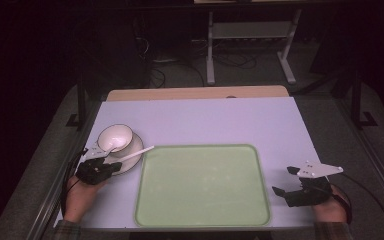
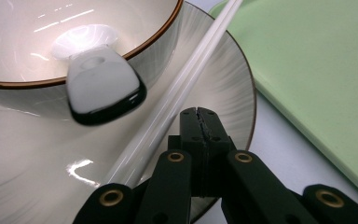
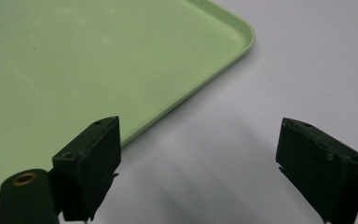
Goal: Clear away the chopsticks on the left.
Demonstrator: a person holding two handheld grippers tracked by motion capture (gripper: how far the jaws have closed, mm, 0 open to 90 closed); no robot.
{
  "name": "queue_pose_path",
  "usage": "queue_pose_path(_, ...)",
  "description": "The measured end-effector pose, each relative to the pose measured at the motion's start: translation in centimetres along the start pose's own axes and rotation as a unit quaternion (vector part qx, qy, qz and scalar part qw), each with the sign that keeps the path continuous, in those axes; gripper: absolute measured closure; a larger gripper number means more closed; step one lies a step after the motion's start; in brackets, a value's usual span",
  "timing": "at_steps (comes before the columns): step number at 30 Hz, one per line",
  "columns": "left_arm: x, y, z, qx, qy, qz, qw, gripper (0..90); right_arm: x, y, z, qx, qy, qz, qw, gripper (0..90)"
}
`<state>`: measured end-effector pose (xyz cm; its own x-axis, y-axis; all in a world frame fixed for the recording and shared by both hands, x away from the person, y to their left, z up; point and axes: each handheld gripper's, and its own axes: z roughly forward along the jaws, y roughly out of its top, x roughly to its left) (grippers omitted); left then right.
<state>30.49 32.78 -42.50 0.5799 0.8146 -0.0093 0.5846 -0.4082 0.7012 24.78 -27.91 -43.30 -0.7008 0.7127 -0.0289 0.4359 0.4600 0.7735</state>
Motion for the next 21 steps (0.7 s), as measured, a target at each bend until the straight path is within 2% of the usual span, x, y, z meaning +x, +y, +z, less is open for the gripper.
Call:
queue_pose_path(5, 0.1, 0.0, 0.2, 0.001, 0.014, -0.004, 0.9999, 89.9, 0.0, 0.0, 0.0, -0.001, 0.000, 0.000, 1.0000, 13.1)
queue_pose_path(11, 0.2, -0.1, 0.1, -0.002, 0.018, -0.006, 0.9998, 89.9, 0.0, 0.0, 0.0, -0.001, 0.000, 0.000, 1.0000, 13.1)
queue_pose_path(14, 0.3, -0.1, -0.1, -0.003, 0.009, -0.007, 0.9999, 89.7, 0.0, 0.0, 0.0, -0.001, 0.000, 0.000, 1.0000, 13.1)
queue_pose_path(17, 0.4, -0.4, -1.2, -0.013, -0.008, -0.007, 0.9999, 87.8, 0.0, 0.0, -0.1, -0.002, 0.000, 0.000, 1.0000, 13.1)
queue_pose_path(19, 0.5, -0.5, -1.6, -0.017, -0.010, -0.008, 0.9998, 85.9, 0.0, 0.0, -0.1, -0.002, 0.000, 0.001, 1.0000, 13.1)
queue_pose_path(21, 1.4, -0.9, -3.0, -0.027, -0.018, -0.017, 0.9993, 83.6, -0.1, 0.0, 0.0, -0.002, 0.001, 0.001, 1.0000, 13.1)
